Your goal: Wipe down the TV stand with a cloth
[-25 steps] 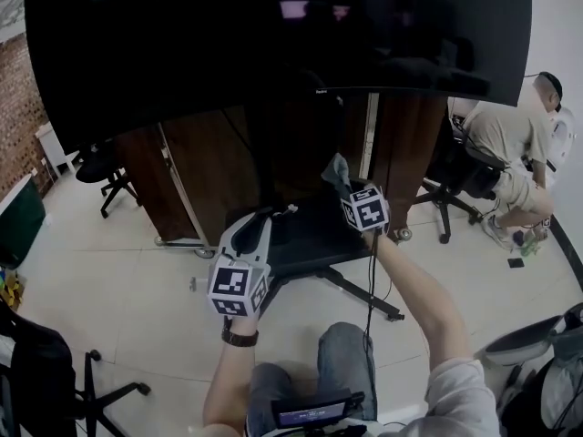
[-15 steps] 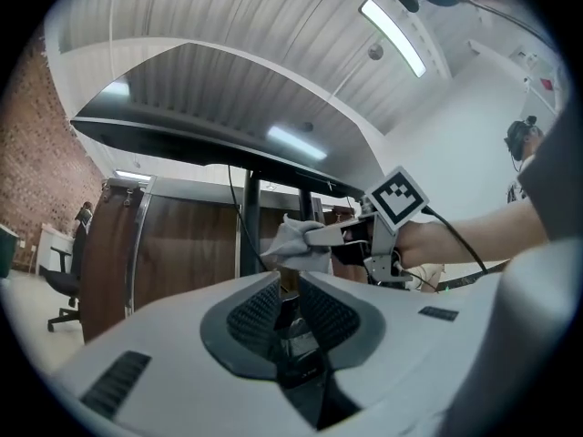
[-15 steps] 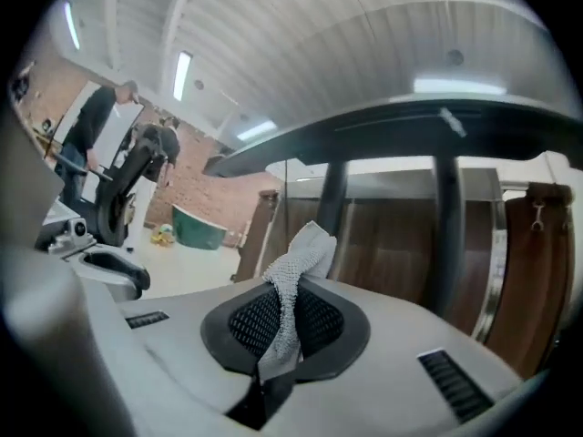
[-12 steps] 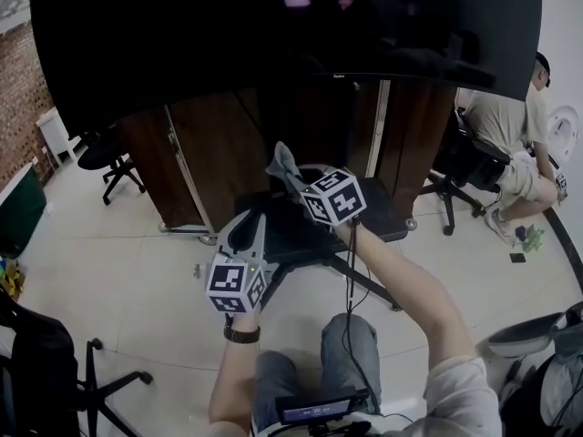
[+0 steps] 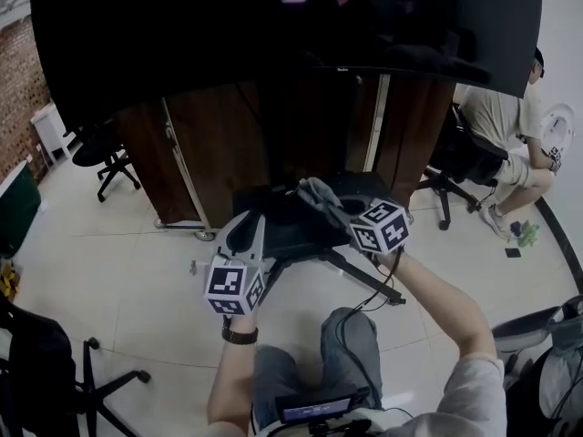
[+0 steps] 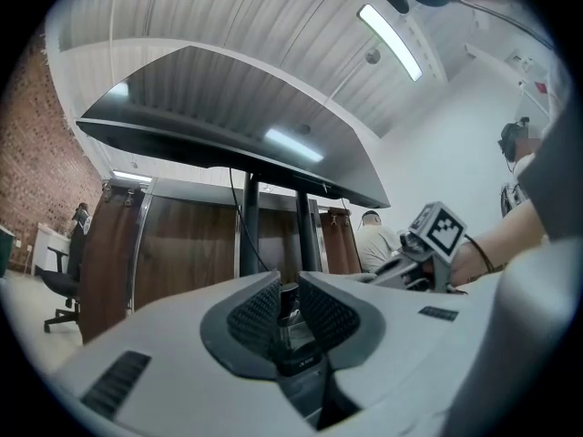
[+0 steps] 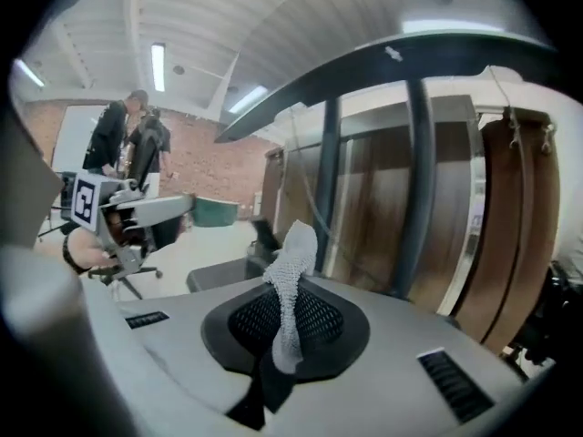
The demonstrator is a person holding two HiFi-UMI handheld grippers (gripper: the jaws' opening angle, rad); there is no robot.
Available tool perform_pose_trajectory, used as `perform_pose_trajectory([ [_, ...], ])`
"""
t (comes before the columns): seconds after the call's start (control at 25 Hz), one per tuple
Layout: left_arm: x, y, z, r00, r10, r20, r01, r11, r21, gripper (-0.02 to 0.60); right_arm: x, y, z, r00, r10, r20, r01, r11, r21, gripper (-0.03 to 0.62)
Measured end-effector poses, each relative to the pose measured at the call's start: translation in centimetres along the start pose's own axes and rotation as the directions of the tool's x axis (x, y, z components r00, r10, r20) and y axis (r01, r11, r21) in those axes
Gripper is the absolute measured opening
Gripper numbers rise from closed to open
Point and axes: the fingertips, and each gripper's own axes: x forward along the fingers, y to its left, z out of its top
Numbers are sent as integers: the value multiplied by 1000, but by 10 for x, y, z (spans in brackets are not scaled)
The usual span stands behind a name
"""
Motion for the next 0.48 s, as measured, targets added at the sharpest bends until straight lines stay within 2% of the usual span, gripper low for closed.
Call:
perform_pose_trajectory([
  [0.08, 3, -6, 8, 998, -26, 60, 27, 999, -18, 75, 7, -43, 25, 992, -107, 74, 111, 992, -56, 25],
  [0.16, 10, -16, 12, 993, -61, 97, 64, 997, -31, 75, 30, -60, 37, 985, -144, 96, 153, 984, -96, 25],
  [0.32, 18, -34, 11, 992, -100, 81, 101, 995, -14, 75, 86, -53, 16, 996, -84, 3, 84, 996, -25, 25],
  [0.4, 19, -40, 10, 991, -109, 74, 110, 994, -5, 75, 91, -74, -4, 991, -122, -53, 122, 993, -2, 25],
  [0.48, 19, -43, 5, 991, -115, 66, 116, 993, -2, 75, 75, -115, -27, 974, -203, -100, 206, 978, 18, 25],
])
